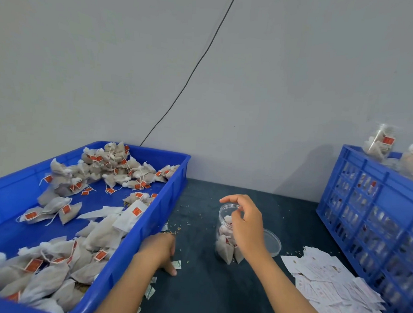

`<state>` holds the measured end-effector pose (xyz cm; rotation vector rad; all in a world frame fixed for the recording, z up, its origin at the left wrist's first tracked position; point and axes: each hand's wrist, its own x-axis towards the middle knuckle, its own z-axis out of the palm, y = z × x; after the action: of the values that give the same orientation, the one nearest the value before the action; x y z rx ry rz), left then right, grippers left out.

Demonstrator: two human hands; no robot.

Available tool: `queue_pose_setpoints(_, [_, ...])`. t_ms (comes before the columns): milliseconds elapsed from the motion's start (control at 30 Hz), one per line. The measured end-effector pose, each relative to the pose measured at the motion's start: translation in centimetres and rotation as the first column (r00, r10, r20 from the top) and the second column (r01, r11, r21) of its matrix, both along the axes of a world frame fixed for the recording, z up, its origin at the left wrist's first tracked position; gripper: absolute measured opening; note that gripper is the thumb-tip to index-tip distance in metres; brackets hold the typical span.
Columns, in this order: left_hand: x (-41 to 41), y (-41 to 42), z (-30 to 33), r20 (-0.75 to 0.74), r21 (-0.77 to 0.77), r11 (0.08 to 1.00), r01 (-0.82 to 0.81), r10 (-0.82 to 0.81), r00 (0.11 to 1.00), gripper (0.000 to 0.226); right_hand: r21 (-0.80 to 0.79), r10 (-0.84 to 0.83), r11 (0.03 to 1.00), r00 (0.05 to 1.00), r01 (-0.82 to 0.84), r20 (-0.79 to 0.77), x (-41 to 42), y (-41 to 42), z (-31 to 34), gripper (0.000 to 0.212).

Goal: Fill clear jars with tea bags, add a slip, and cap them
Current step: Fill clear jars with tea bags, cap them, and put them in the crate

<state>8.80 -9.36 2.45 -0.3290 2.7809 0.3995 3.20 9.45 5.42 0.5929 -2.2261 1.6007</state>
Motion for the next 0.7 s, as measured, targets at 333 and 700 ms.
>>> queue_pose_setpoints(333, [-1.0, 0.4, 0.2, 0.023, -0.132, 0.991, 0.032, -0.030, 0.999, 0.027, -0.169, -0.210, 0.958, 0.969, 0.230, 0.132, -2.0, 2.8, -3.5, 0.044])
queue_pose_setpoints(700, [-5.0, 5.5, 5.5, -0.664, 0.198, 0.980, -0.011, 0.143, 0.734, 0.013, -0.372, 0.020, 0.924, 0.960, 0.090, 0.280, -1.7, 2.6, -4.9, 0.026])
